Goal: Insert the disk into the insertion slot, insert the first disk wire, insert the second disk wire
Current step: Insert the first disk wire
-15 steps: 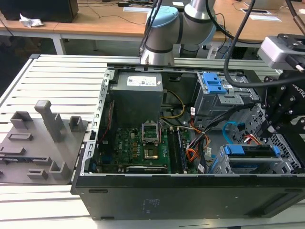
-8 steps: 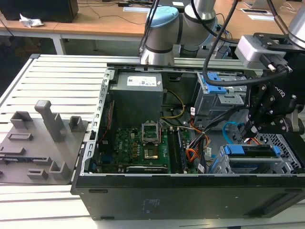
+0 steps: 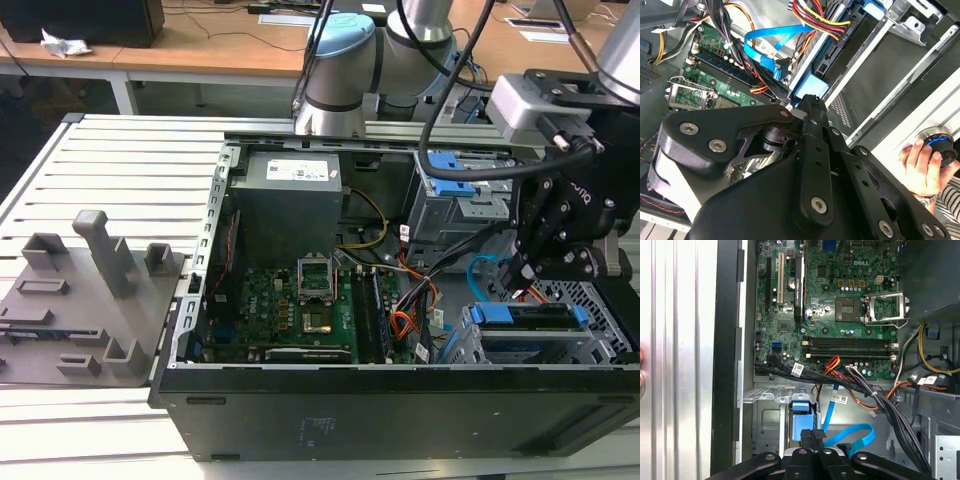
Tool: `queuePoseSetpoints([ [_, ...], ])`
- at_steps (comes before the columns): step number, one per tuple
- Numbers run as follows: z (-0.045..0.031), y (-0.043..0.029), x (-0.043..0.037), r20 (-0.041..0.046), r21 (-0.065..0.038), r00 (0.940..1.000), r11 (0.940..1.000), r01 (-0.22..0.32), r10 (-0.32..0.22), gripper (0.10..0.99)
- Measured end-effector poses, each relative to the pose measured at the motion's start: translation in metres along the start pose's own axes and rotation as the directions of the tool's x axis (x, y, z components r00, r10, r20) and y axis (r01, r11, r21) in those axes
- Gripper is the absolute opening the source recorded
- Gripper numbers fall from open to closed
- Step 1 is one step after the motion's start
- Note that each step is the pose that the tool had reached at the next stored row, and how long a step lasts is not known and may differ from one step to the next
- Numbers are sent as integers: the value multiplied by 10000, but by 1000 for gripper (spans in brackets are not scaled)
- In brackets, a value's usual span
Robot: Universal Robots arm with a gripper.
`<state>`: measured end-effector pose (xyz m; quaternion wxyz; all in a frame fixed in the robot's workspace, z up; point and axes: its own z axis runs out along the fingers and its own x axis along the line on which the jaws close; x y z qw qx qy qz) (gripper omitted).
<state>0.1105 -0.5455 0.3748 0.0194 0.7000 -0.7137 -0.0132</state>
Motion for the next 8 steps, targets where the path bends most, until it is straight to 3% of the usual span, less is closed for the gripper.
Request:
queuePoseSetpoints([
  [6,56,6,0,-1,0,10000,10000,-1,1,106],
  [8,72,-52,-1,-10,1,10000,10000,-1,1,106],
])
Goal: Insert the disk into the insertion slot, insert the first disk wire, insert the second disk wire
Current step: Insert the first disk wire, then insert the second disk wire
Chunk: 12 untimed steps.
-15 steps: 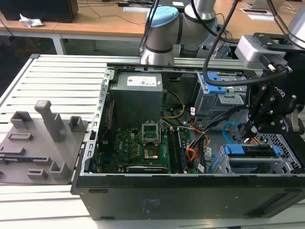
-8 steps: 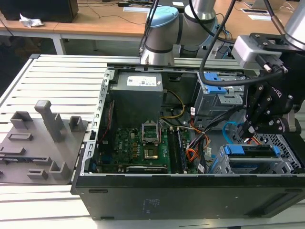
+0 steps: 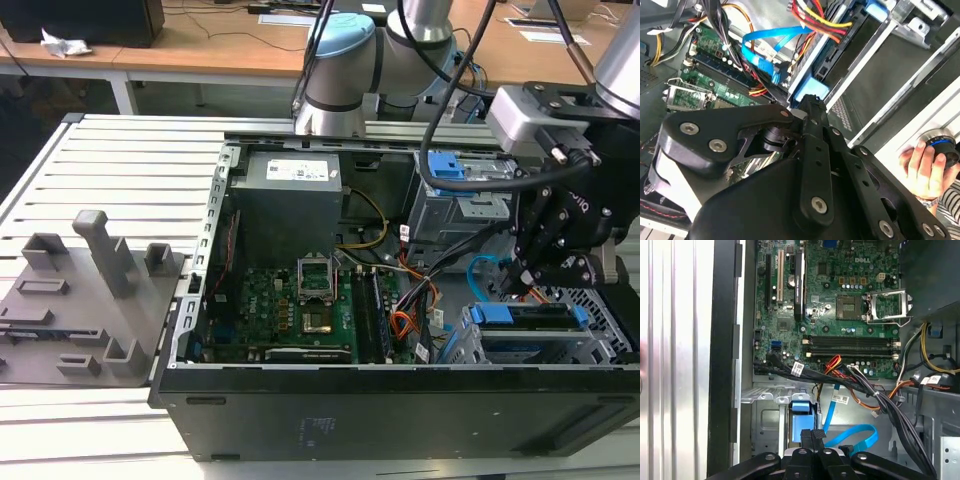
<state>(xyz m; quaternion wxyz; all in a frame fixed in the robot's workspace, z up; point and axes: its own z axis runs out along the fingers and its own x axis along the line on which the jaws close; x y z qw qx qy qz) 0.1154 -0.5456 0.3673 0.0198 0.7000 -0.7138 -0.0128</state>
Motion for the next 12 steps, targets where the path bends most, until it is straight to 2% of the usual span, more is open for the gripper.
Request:
queuePoseSetpoints([
  [3,17,-164,-7,-10,-4,10000,10000,0,0,106],
  [12,18,-172,-7,-11,-4,10000,10000,0,0,106],
])
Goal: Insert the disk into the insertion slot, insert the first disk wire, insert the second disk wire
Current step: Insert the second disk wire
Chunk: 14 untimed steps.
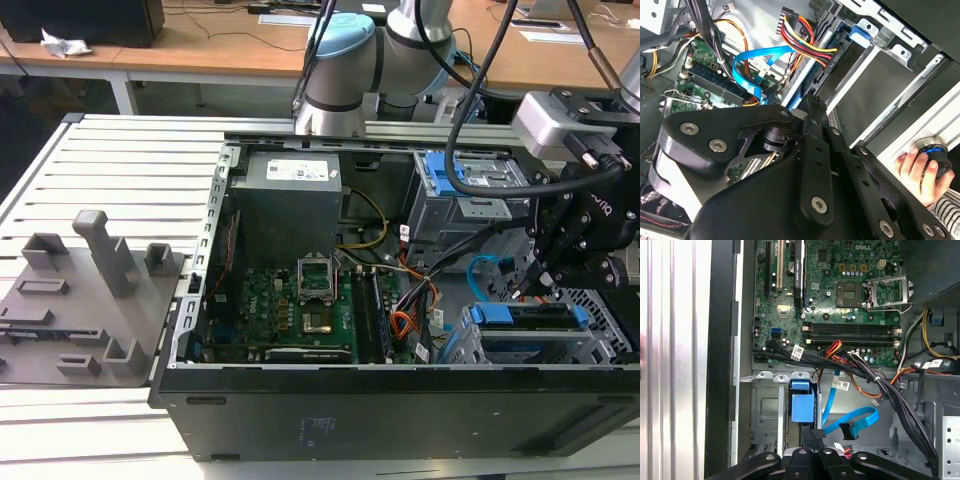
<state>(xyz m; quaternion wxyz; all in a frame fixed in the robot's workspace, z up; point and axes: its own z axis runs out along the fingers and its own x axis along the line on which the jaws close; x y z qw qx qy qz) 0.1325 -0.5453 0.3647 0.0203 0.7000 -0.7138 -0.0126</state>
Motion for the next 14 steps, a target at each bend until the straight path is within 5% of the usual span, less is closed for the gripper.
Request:
queuePoseSetpoints([
  [3,1,-1,0,0,0,10000,10000,-1,1,106],
  [6,1,-2,0,0,0,10000,10000,-1,1,302],
  [11,-151,5,2,0,0,10000,10000,0,0,302],
  [14,-159,5,2,3,0,10000,10000,1,-1,302],
])
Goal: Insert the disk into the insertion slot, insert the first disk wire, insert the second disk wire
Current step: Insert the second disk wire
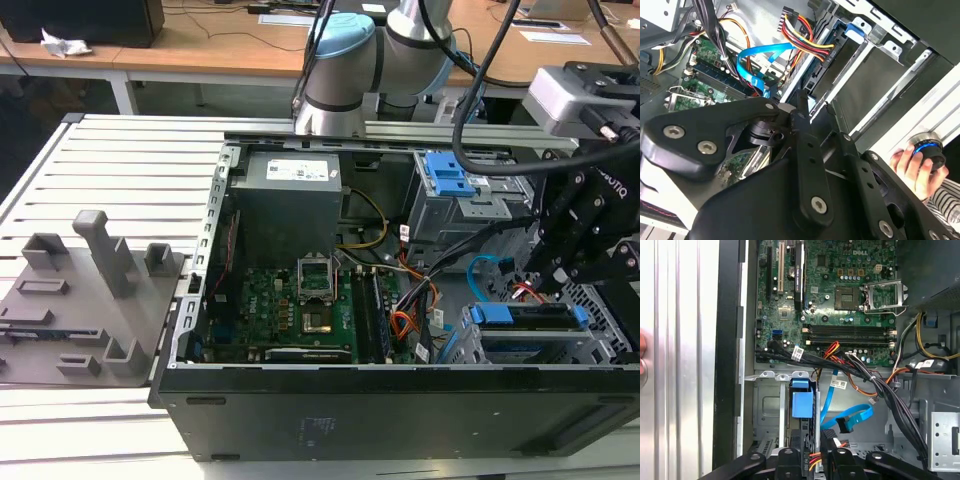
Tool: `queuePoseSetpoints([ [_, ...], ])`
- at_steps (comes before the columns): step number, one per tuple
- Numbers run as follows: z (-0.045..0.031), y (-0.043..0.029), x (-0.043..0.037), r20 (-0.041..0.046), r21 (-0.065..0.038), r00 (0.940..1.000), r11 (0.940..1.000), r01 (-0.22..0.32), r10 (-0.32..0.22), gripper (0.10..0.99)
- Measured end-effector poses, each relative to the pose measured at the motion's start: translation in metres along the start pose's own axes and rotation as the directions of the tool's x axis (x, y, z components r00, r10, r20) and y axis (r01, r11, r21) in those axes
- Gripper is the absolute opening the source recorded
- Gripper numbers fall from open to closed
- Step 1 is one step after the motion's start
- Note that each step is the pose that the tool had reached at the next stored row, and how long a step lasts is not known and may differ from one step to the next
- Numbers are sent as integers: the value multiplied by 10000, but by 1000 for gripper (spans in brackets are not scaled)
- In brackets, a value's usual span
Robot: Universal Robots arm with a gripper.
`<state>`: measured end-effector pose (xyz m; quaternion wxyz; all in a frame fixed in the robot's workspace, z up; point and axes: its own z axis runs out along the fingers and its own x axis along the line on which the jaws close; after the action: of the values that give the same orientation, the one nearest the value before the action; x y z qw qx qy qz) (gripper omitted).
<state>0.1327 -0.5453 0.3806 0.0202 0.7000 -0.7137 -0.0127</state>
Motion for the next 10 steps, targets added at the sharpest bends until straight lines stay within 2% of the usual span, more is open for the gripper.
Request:
queuePoseSetpoints([
  [3,-1,0,0,-2,0,10000,10000,29,-29,302],
  [5,-2,0,0,-22,4,9991,9991,434,-434,302],
  [9,-1,0,0,-63,10,9916,9916,1294,-1294,302],
  [10,-1,0,0,-78,12,9865,9866,1634,-1634,302],
])
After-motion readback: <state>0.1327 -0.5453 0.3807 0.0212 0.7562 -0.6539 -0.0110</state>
